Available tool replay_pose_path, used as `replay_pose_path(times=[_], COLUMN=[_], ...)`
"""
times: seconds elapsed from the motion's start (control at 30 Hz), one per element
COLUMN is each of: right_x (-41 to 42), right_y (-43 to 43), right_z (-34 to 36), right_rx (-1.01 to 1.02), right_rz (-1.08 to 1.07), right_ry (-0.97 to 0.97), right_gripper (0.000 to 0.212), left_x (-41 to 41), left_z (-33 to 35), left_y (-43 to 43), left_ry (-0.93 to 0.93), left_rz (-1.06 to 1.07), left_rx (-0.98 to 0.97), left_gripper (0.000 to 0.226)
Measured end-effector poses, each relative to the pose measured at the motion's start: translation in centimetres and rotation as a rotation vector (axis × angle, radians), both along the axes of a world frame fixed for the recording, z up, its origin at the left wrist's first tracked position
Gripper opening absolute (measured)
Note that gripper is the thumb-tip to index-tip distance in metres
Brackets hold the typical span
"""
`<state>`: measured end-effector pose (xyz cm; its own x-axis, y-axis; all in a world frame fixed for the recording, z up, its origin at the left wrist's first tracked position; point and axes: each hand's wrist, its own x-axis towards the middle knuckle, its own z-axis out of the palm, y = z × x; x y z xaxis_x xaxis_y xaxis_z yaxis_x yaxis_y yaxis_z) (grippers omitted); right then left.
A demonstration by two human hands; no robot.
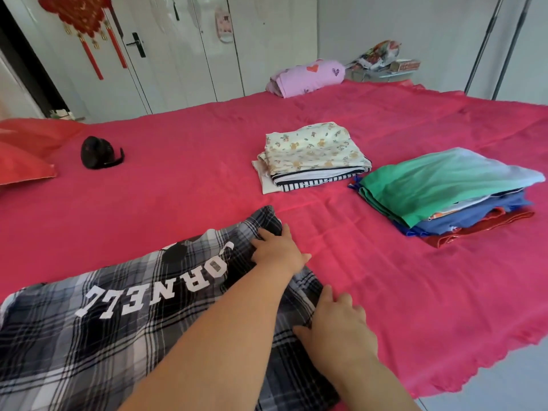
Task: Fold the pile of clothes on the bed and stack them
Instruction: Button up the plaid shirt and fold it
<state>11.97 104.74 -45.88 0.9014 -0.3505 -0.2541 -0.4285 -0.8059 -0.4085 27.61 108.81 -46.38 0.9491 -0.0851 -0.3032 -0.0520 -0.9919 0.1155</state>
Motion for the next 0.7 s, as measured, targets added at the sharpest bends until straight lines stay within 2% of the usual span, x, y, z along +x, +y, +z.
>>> replay_pose_path(times=[0.17,0.3,0.4,0.57,0.63,0.7], right_x=[0.2,0.0,-0.3,-1.6,-2.3,-3.0], right_y=[-0.5,-0.2,0.2,2.8,5.4,8.6], right_z=[-0.4,-0.1,1.0,3.1,4.0,4.9], right_rx=[-0.006,-0.004,0.137,0.348,0.416,0.446], right_rz=[0.041,0.088,0.109,0.139,0.214,0.333], right_ry=[0.032,-0.075,-0.211,-0.442,-0.502,-0.532], right_gripper=[0.078,0.043,0.04,0.074,0.067,0.05], left_x=[1.1,1.0,0.5,-0.3,-1.0,-1.9], left_z=[-0.5,0.6,2.8,7.5,9.3,10.8], left_y=[-0.8,0.8,2.9,9.3,12.5,16.1], left_ry=[0.053,-0.013,-0.099,-0.259,-0.316,-0.368], left_rz=[0.021,-0.135,-0.15,-0.143,-0.103,-0.073], left_rx=[0.099,0.06,-0.097,-0.449,-0.555,-0.583], left_gripper=[0.059,0.041,0.045,0.056,0.055,0.055])
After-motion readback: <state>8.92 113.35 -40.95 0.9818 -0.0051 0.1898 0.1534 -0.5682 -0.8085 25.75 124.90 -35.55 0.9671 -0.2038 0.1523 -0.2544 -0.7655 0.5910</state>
